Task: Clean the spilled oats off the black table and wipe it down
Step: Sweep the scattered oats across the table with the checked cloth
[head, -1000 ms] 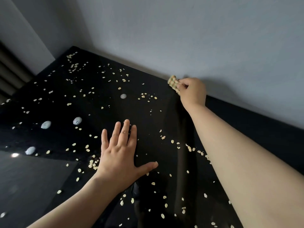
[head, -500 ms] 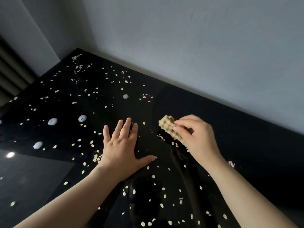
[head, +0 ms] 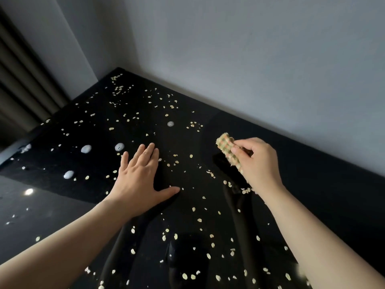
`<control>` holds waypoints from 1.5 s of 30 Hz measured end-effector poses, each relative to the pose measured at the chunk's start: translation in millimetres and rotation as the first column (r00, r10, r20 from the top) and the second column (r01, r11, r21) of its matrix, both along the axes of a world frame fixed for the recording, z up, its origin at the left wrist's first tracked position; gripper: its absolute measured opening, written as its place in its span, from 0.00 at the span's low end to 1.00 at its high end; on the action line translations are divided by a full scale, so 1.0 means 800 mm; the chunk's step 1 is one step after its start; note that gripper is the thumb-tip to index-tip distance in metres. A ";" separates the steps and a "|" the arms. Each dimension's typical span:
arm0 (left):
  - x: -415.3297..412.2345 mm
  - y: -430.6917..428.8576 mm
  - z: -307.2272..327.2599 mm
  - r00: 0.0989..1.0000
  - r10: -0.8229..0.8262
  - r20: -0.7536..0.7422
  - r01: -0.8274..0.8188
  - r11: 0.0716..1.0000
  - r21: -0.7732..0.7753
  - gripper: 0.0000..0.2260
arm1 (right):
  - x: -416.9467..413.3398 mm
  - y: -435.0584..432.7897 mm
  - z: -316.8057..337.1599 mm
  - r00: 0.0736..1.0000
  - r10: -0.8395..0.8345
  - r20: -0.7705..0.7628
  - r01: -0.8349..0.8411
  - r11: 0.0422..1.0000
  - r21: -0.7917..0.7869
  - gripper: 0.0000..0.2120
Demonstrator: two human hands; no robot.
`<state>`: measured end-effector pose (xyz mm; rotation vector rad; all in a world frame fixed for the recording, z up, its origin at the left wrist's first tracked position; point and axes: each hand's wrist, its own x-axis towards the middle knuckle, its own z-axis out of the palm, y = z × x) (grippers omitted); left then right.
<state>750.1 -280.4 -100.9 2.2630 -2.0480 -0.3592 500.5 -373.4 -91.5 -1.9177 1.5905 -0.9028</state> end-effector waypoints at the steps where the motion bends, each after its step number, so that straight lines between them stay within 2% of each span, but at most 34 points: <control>1: 0.007 -0.009 0.000 1.000 -0.017 0.007 0.017 1.000 -0.005 0.55 | 0.008 -0.015 0.001 1.000 -0.016 -0.013 0.015 1.000 -0.015 0.07; 8: 0.067 -0.069 0.000 0.989 -0.149 0.017 0.148 0.989 0.010 0.60 | 0.082 -0.123 -0.010 0.991 -0.131 -0.013 0.131 0.991 0.002 0.09; 17: 0.134 -0.109 -0.012 0.984 -0.177 0.018 0.175 0.980 0.096 0.61 | 0.132 -0.189 -0.047 0.969 -0.219 -0.118 0.219 0.976 -0.014 0.07; 23: 0.138 -0.107 -0.016 0.980 -0.197 0.019 0.193 0.975 0.114 0.60 | 0.136 -0.079 -0.030 0.989 0.094 -0.115 -0.085 0.993 0.080 0.07; 26: 0.138 -0.107 -0.019 0.981 -0.193 -0.006 0.192 0.975 0.108 0.60 | 0.131 -0.037 -0.022 0.988 0.145 -0.051 -0.133 0.973 0.191 0.09; 28: 0.138 -0.108 -0.020 0.980 -0.197 -0.017 0.198 0.975 0.102 0.60 | 0.132 -0.042 -0.018 0.996 0.092 -0.017 -0.088 0.982 0.166 0.10; 31: 0.138 -0.107 -0.023 0.981 -0.191 -0.029 0.192 0.977 0.088 0.60 | 0.139 -0.089 -0.009 0.999 -0.025 -0.025 0.024 0.999 -0.025 0.08; 33: 0.138 -0.106 -0.024 0.982 -0.186 -0.031 0.188 0.978 0.091 0.60 | 0.145 -0.137 -0.010 0.994 -0.089 -0.058 0.083 0.992 -0.092 0.06; 35: 0.138 -0.106 -0.025 0.981 -0.191 -0.013 0.192 0.976 0.103 0.60 | 0.153 -0.182 -0.017 0.984 -0.146 -0.105 0.136 0.986 -0.101 0.07; 38: 0.138 -0.107 -0.024 0.982 -0.186 -0.015 0.187 0.977 0.100 0.61 | 0.170 -0.212 -0.041 0.973 -0.182 -0.141 0.179 0.983 -0.032 0.07; 40: 0.138 -0.106 -0.023 0.983 -0.183 -0.020 0.184 0.977 0.104 0.61 | 0.182 -0.202 -0.051 0.975 -0.158 -0.158 0.158 0.987 -0.013 0.06; 45: 0.137 -0.107 -0.025 0.982 -0.186 0.011 0.184 0.975 0.122 0.60 | 0.178 -0.100 -0.045 0.992 0.080 -0.093 -0.083 0.996 -0.023 0.06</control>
